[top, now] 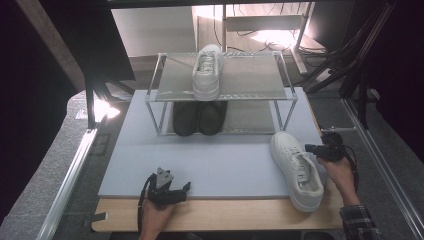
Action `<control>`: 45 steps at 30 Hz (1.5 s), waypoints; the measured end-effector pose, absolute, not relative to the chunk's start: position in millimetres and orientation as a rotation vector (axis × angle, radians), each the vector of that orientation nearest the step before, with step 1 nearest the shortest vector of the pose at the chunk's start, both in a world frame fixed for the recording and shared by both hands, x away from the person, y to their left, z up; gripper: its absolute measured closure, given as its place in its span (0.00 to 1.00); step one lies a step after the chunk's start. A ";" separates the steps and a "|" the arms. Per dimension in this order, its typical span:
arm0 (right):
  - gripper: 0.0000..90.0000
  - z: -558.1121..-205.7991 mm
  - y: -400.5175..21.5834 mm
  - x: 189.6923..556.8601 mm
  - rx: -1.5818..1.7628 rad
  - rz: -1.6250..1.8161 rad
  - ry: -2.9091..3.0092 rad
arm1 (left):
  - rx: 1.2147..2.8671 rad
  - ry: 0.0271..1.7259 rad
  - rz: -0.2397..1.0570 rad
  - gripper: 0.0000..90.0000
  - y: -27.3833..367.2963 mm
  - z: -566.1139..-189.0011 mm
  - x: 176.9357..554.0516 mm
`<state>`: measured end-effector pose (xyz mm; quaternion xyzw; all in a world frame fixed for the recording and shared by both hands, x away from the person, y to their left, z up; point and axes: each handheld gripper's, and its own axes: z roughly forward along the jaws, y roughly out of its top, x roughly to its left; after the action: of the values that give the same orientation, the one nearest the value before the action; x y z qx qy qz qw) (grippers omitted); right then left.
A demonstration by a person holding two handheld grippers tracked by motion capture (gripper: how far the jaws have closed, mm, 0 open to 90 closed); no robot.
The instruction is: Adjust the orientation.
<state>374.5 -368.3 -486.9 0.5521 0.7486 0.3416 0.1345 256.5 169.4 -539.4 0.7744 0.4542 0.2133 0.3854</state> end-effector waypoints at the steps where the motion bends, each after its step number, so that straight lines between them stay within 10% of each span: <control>1: 0.99 -486.2 -368.9 370.1 1.601 0.984 2.167 | 1.972 1.157 0.544 0.13 169.3 -539.4 256.5; 45: 0.99 -485.8 -309.9 339.1 1.494 1.025 2.351 | 1.972 1.157 0.544 0.13 169.4 -539.4 256.5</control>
<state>339.1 -309.9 -485.8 0.5015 0.7891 0.3441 0.0867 256.5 169.4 -539.4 0.7743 0.4544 0.2134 0.3853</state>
